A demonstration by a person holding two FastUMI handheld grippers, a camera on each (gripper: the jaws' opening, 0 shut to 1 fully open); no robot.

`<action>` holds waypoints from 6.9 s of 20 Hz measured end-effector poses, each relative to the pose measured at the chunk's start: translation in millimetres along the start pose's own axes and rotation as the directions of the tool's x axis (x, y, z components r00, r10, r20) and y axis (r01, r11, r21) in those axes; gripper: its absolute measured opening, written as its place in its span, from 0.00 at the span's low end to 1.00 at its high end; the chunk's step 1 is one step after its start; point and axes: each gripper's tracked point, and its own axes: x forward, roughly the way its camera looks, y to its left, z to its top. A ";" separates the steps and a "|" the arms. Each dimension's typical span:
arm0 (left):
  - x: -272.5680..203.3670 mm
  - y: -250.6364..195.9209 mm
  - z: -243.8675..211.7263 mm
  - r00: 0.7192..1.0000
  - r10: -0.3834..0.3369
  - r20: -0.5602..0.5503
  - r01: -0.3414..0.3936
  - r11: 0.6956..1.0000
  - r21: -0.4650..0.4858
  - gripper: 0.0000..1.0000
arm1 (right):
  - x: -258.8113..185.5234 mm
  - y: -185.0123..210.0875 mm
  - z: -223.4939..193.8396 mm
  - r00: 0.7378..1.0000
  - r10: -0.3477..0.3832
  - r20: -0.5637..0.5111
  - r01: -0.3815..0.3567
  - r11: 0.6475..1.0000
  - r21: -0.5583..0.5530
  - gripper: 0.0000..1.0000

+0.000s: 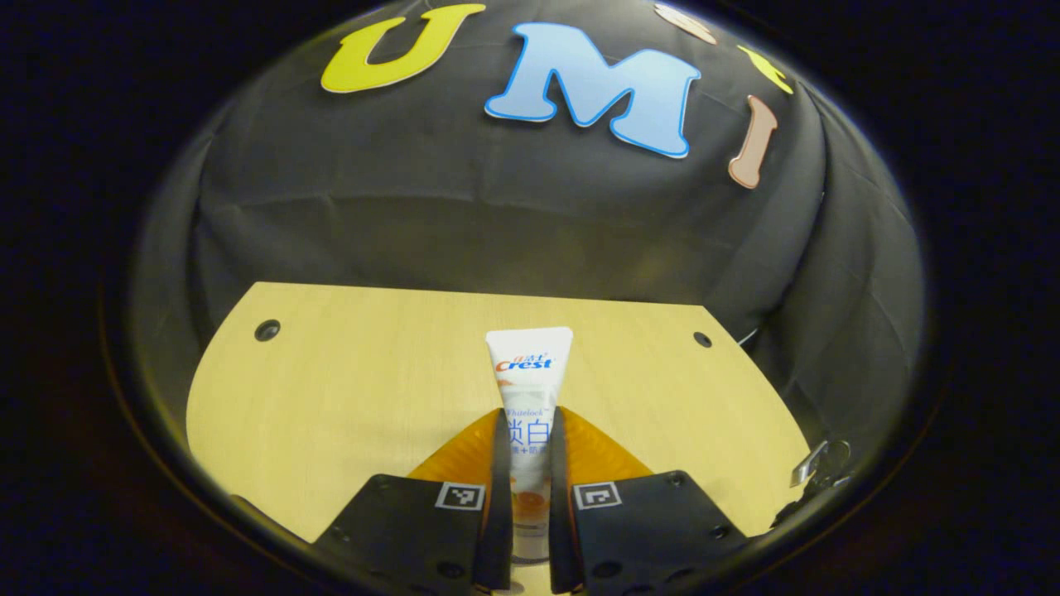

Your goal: Put the toothbrush and toothpaste on the desktop into the cup, then pick up the cup and place it on the coaster on the desktop.

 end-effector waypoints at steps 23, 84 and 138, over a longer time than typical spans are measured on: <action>-55.9 17.1 -27.7 0.993 0.084 0.078 -0.087 0.996 0.034 0.81 | -7.2 1.2 6.6 0.996 0.074 0.052 -0.076 0.996 0.035 0.02; -195.7 71.7 -111.2 0.990 0.139 -0.037 -0.139 0.990 0.024 0.81 | -98.4 128.5 148.7 0.653 0.210 0.727 -0.062 0.972 -0.225 0.22; -21.9 -130.5 -181.5 0.811 -0.046 -0.583 0.280 0.906 0.318 0.27 | -108.5 -129.1 95.1 0.775 -0.110 0.622 -0.010 0.982 0.186 0.22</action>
